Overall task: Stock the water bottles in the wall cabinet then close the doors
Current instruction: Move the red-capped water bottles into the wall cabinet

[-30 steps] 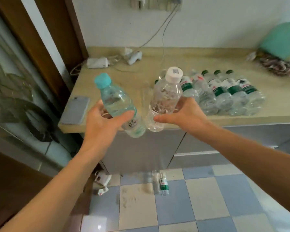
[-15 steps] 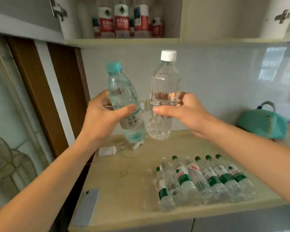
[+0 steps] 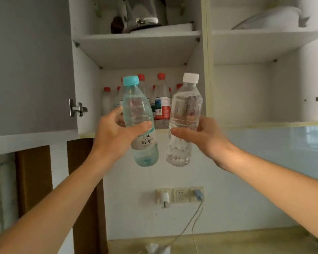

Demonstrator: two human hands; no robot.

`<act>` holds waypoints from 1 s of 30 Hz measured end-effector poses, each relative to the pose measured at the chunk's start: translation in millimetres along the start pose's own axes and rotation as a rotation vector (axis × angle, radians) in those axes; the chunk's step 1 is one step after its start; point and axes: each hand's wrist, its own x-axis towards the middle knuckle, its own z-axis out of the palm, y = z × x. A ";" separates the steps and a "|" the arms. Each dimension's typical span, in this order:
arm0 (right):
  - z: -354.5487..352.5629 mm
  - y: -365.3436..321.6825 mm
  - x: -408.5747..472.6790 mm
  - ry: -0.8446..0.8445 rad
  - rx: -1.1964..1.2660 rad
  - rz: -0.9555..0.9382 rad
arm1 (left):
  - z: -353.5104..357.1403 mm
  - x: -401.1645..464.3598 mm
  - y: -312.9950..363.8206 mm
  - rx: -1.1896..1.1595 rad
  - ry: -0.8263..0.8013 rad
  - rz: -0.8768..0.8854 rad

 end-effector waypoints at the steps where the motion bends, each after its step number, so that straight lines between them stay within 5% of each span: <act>1: 0.1 -0.4 15.1 0.014 -0.007 -0.022 | 0.1 15.5 -1.4 0.004 -0.002 0.009; 9: -0.6 2.8 114.9 0.241 -0.020 -0.017 | 6.4 124.5 -26.9 -0.030 0.077 0.055; 17: -9.7 14.3 160.4 0.341 -0.081 0.071 | 29.9 178.8 -65.3 -0.034 -0.010 0.037; 30: -22.9 57.0 178.6 0.220 -0.386 0.199 | 56.9 188.1 -89.1 0.437 -0.268 0.037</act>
